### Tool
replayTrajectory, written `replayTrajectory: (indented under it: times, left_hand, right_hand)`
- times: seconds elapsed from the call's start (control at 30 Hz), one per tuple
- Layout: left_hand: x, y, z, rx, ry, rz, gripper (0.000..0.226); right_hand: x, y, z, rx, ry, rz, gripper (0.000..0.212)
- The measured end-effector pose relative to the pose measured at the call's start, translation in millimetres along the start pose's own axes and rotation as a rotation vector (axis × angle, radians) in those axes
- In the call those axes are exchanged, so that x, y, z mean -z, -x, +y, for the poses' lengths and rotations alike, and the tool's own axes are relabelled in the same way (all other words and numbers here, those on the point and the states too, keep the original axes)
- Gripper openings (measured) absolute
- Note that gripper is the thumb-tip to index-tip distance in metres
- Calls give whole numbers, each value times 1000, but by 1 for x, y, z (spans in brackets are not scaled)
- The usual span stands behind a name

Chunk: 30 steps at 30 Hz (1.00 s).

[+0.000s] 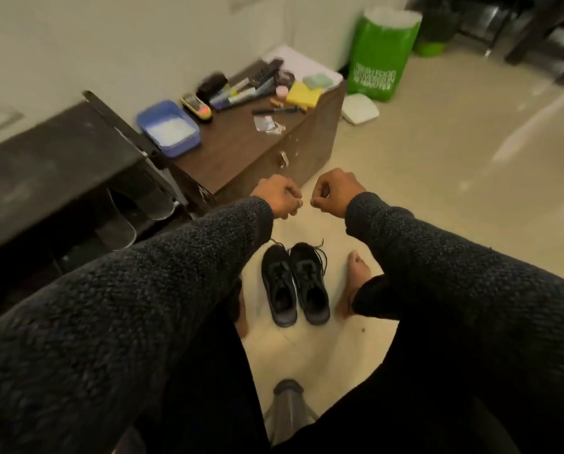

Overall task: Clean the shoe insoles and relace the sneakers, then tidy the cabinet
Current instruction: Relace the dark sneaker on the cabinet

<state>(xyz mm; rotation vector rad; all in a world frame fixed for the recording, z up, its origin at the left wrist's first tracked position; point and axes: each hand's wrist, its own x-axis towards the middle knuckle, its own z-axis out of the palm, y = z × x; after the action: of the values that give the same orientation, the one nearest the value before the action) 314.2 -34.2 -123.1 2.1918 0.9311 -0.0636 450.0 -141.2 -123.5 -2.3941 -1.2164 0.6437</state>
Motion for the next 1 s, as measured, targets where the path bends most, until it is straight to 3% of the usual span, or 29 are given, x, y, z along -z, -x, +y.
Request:
replayTrajectory:
  times: [0.2, 0.33, 0.5, 0.63, 0.8, 1.0]
  left_hand:
    - [-106, -44, -79, 146, -75, -376, 18]
    - [-153, -52, -116, 224, -214, -609, 28]
    - [-175, -62, -128, 141, -307, -682, 29]
    - [-167, -65, -125, 131, -341, -675, 30]
    - [-143, -59, -109, 90, -380, -638, 37]
    - [-99, -35, -80, 156, -248, -400, 21]
  right_hand:
    - [-132, -22, 79, -169, 131, -365, 8]
    - [-215, -2, 110, -141, 405, -759, 30]
    - [-267, 10, 132, -179, 560, -1089, 65]
    - [-262, 17, 122, -156, 620, -1048, 65]
    - [-237, 13, 109, -102, 549, -935, 39]
    - [-164, 12, 75, -135, 459, -689, 36]
